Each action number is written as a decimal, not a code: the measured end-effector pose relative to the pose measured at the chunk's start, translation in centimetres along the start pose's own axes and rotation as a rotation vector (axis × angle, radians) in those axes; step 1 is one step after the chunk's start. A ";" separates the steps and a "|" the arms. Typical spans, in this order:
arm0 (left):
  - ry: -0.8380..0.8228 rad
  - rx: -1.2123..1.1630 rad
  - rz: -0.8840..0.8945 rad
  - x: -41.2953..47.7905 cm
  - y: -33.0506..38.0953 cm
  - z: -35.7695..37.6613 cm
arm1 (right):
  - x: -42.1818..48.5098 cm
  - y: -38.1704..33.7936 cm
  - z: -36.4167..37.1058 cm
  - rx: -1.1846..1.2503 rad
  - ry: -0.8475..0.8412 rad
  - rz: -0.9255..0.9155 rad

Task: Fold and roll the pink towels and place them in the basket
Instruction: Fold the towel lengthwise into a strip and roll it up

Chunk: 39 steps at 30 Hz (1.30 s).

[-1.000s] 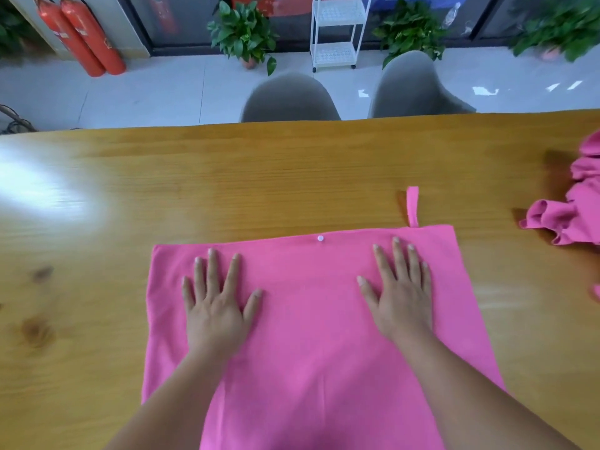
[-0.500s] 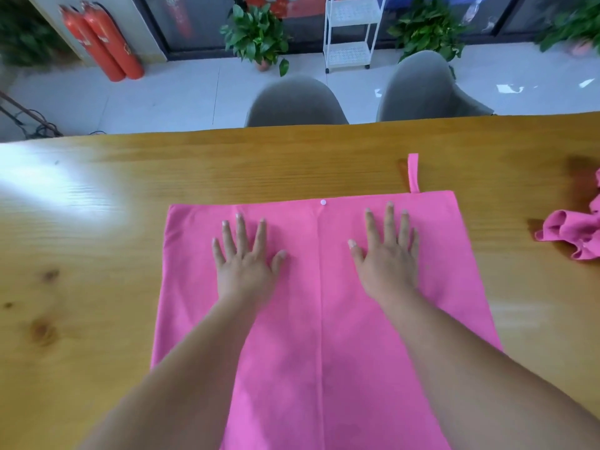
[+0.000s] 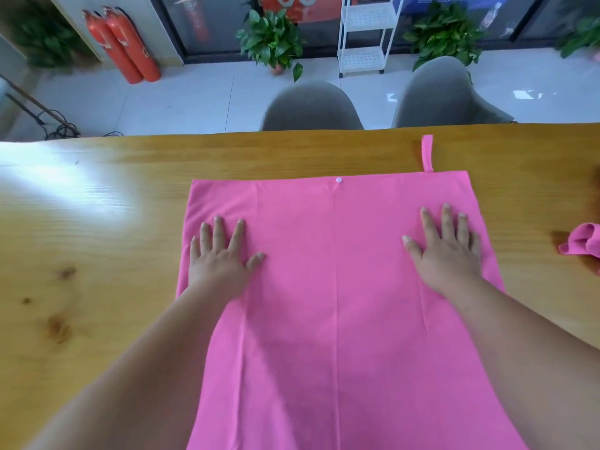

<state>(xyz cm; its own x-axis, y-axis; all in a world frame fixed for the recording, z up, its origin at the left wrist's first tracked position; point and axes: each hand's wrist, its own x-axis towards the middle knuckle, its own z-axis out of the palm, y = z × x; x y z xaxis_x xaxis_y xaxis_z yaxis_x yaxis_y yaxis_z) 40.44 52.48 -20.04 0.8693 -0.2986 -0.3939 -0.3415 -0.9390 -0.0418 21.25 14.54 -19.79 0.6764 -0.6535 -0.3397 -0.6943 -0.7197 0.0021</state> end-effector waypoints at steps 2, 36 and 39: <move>-0.003 0.043 0.007 0.5 3.0 -1.6 | -0.1 -2.9 -0.9 0.010 0.011 -0.001; 0.095 -0.028 0.144 -3.2 -0.7 3.0 | -5.7 1.0 3.6 -0.019 0.093 -0.099; 0.017 0.026 0.098 0.2 1.5 -0.5 | -2.2 -0.8 1.5 0.001 0.032 -0.058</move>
<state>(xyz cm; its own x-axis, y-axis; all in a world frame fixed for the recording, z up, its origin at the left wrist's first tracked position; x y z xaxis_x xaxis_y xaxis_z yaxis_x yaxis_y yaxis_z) 40.24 50.93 -19.71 0.8371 -0.3920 -0.3816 -0.4342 -0.9004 -0.0277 19.94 16.90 -20.44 0.7231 -0.6179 -0.3087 -0.6539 -0.7564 -0.0177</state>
